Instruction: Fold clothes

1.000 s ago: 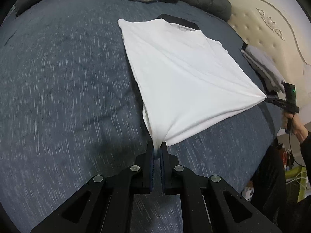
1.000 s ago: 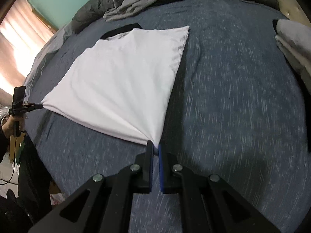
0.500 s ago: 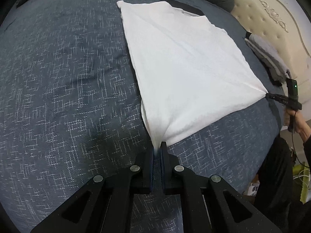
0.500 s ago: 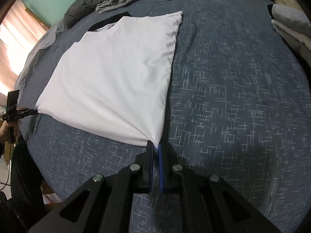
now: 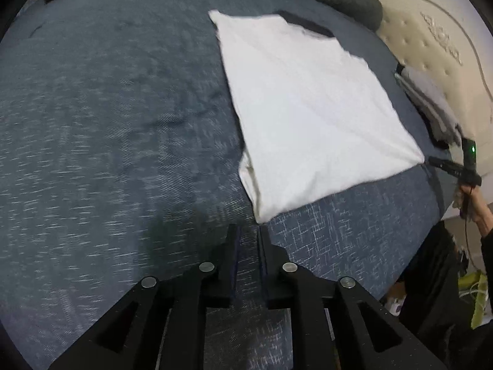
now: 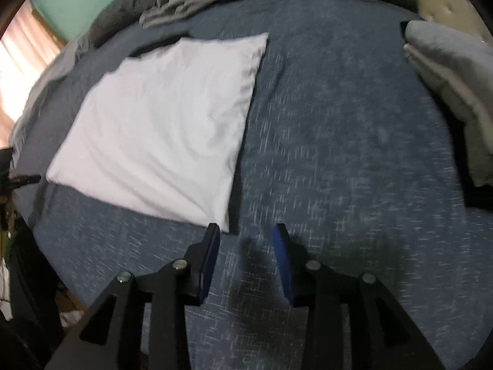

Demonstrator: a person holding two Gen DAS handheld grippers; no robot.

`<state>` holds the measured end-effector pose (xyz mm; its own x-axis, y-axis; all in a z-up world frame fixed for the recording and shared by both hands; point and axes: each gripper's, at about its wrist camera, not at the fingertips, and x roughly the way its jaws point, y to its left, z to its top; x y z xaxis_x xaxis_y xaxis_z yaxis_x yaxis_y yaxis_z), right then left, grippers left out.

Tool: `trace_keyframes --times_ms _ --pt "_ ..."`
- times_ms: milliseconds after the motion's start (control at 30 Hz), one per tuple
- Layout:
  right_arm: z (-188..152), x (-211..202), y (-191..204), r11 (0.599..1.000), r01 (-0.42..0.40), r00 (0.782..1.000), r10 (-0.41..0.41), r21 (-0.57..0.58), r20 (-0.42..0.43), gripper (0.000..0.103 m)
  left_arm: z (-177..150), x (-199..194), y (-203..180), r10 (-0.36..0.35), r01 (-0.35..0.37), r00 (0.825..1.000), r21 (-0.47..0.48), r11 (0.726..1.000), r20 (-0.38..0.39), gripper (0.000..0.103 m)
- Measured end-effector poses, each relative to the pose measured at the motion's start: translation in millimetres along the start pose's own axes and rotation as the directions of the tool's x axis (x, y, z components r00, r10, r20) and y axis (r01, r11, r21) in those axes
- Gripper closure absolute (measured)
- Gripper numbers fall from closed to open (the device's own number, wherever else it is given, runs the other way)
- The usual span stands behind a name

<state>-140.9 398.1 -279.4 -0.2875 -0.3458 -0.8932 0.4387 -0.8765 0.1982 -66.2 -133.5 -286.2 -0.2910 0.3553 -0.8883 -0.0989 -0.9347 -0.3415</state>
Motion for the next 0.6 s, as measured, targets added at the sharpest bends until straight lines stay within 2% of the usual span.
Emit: trace_keyframes --times_ms 100,167,233,300,400,600 --pt "12 -9 22 0.999 -0.045 0.998 0.046 -0.029 0.039 0.067 9 -11 3 -0.007 0.007 0.999 -0.011 1.000 0.041 0.086" --pt "23 -1 44 0.995 -0.089 0.995 0.091 -0.052 0.029 0.067 20 -14 0 -0.012 0.013 0.997 -0.017 1.000 0.074 0.085" --pt "32 12 68 0.989 -0.130 0.991 0.131 -0.068 0.011 0.067 31 -13 -7 -0.002 0.004 0.994 -0.022 1.000 0.105 0.084" --pt "42 29 94 0.984 -0.153 0.988 0.153 -0.088 -0.006 0.067 43 -11 -16 0.038 -0.035 0.990 -0.024 0.999 0.136 0.084" --pt "56 56 134 0.976 -0.183 0.983 0.180 -0.117 -0.035 0.067 56 -9 -27 0.048 -0.047 0.982 -0.014 0.999 0.183 0.084" --pt "64 101 191 0.965 -0.206 0.975 0.190 -0.160 -0.114 0.069 73 7 -40 0.002 0.010 0.970 -0.047 0.999 0.242 0.079"
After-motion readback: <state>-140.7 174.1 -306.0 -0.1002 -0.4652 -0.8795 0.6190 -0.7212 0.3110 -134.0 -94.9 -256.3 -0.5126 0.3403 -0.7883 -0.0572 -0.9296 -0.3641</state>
